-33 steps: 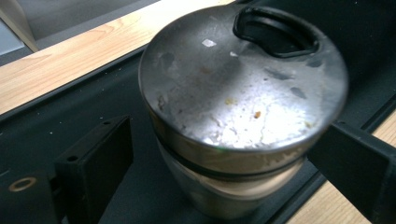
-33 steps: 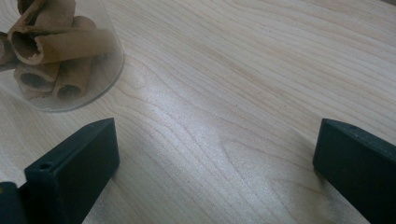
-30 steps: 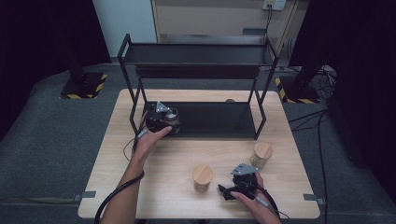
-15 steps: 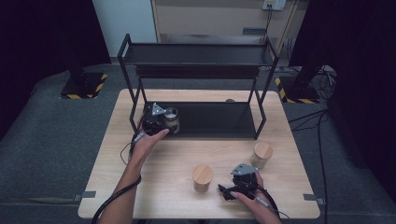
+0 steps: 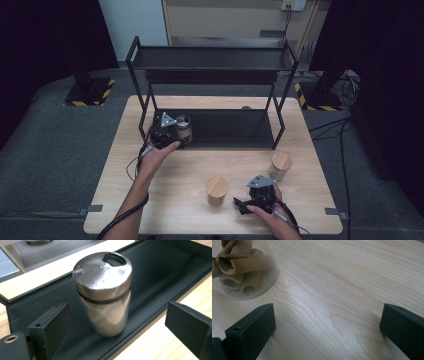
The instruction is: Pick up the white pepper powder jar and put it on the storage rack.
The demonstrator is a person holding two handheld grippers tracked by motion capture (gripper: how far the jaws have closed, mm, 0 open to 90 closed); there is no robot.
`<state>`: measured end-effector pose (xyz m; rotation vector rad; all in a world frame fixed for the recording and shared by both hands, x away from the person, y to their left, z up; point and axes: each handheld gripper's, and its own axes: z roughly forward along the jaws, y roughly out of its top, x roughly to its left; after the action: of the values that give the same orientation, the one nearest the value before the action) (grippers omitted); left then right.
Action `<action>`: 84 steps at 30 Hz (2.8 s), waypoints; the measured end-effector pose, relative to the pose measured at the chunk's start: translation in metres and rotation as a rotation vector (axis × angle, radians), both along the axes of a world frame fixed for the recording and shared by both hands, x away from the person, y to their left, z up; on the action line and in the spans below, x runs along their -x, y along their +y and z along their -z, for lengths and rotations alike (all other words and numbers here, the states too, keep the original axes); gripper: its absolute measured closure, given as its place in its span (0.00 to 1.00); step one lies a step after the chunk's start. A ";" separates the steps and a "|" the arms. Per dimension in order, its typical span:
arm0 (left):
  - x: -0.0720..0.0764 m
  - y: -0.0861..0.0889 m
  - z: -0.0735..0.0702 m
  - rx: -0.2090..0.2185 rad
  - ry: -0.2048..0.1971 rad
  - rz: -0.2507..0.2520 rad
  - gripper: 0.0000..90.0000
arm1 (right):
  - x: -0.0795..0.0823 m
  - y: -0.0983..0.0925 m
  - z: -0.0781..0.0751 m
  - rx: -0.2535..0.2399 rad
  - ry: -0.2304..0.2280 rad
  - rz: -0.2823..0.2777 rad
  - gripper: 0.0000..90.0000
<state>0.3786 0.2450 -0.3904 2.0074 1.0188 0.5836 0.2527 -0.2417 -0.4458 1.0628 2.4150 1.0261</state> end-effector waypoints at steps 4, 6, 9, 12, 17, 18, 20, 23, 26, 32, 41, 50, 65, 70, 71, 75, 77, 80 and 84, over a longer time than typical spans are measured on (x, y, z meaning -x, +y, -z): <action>0.008 0.005 0.000 0.000 0.009 0.000 0.05 | 0.000 0.000 0.000 0.000 0.000 0.000 0.00; 0.012 0.008 0.000 -0.001 0.007 0.001 0.05 | 0.000 0.000 0.000 0.000 0.000 0.000 0.00; 0.018 0.013 0.000 0.006 0.004 -0.003 0.05 | 0.000 0.000 0.000 0.000 0.000 0.000 0.00; 0.024 0.019 0.000 0.012 0.003 -0.008 0.05 | 0.000 0.000 0.000 0.000 0.000 0.000 0.00; 0.031 0.025 0.000 0.013 0.006 -0.015 0.05 | 0.000 0.000 0.000 0.000 0.000 0.000 0.00; 0.032 0.026 0.000 0.012 0.007 -0.015 0.05 | 0.000 0.000 0.000 0.000 0.000 0.000 0.00; 0.035 0.027 0.001 0.011 0.008 -0.013 0.05 | 0.000 0.000 0.000 0.000 0.000 0.000 0.00; 0.040 0.029 0.002 0.014 0.008 -0.012 0.05 | 0.000 0.000 0.000 0.000 0.000 0.000 0.00; 0.045 0.031 0.003 0.014 0.011 -0.011 0.05 | 0.000 0.000 0.000 0.000 0.000 0.000 0.00; 0.055 0.036 0.005 0.016 0.011 -0.015 0.05 | 0.000 0.000 0.000 0.000 0.000 0.000 0.00; 0.069 0.040 0.006 0.006 0.015 -0.009 0.05 | 0.000 0.000 0.000 0.000 0.000 0.000 0.00; 0.085 0.043 0.009 0.008 0.016 -0.014 0.05 | 0.000 0.000 0.000 0.000 0.000 0.000 0.01; 0.105 0.048 0.021 0.032 0.030 -0.019 0.05 | 0.000 0.000 0.000 0.000 0.000 0.000 0.01; 0.111 0.049 0.025 0.035 0.039 -0.016 0.05 | 0.000 0.000 0.000 0.000 0.000 0.000 0.01; 0.113 0.049 0.026 0.039 0.041 -0.019 0.05 | 0.000 0.000 0.000 0.000 0.000 0.000 0.01; 0.118 0.051 0.029 0.045 0.053 -0.031 0.05 | 0.000 0.000 0.000 0.000 0.000 0.000 0.01; 0.119 0.052 0.030 0.044 0.060 -0.039 0.04 | 0.000 0.000 0.000 0.000 0.000 0.000 0.00; 0.123 0.053 0.032 0.039 0.063 -0.045 0.04 | 0.000 0.000 0.000 0.000 0.000 0.000 0.00; 0.126 0.055 0.035 0.048 0.069 -0.050 0.04 | 0.000 0.000 0.000 0.000 0.000 0.000 0.01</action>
<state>0.2521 0.2997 -0.4257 1.9763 1.1172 0.5152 0.2526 -0.2417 -0.4459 1.0632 2.4146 1.0262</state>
